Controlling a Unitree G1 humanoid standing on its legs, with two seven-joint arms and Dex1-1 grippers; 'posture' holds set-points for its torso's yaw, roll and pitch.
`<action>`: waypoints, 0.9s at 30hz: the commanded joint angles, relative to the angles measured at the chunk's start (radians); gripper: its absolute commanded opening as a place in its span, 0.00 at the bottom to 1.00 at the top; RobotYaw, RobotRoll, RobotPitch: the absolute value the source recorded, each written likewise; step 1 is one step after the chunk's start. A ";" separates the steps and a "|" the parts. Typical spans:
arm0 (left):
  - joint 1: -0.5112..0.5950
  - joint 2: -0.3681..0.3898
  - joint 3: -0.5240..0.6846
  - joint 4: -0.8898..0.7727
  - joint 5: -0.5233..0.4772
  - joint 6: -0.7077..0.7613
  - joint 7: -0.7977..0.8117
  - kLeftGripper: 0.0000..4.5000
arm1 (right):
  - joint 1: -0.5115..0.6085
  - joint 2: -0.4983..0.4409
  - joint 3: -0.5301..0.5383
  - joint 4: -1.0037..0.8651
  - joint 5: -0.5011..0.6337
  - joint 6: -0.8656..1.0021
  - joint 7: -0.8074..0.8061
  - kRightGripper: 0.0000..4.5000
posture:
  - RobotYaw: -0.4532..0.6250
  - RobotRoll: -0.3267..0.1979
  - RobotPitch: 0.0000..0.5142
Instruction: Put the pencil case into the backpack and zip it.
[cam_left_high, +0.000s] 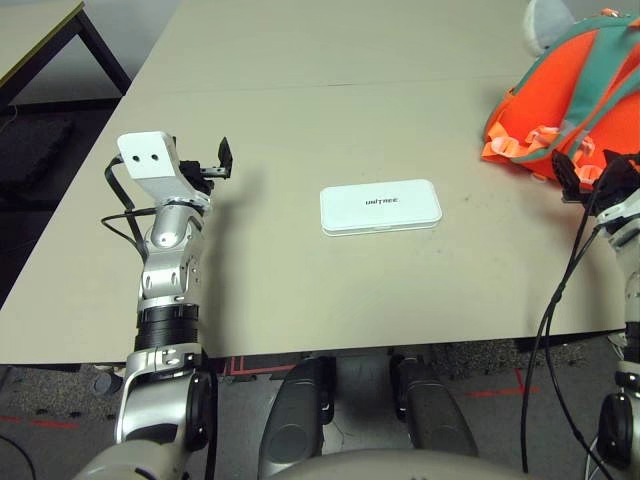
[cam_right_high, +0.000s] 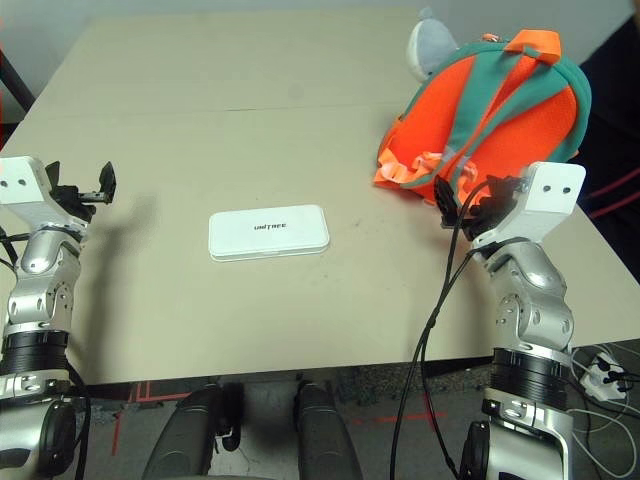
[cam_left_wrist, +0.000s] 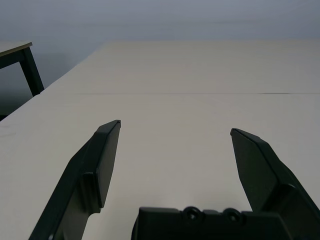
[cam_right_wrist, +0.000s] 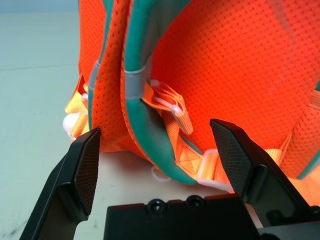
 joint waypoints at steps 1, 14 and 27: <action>-0.001 -0.012 -0.025 0.022 0.012 -0.004 -0.009 1.00 | 0.039 -0.003 -0.013 -0.038 -0.002 -0.008 0.000 0.99 | 0.48 0.62 0.44; -0.254 0.236 0.013 0.023 -0.279 0.363 -0.430 1.00 | -0.023 -0.155 -0.034 -0.301 0.356 0.551 0.095 0.99 | 0.53 0.62 0.36; -0.417 0.296 0.119 0.233 -0.616 1.448 -0.449 1.00 | -0.197 -0.160 0.171 -0.310 0.472 0.836 0.169 0.54 | 0.57 0.62 0.29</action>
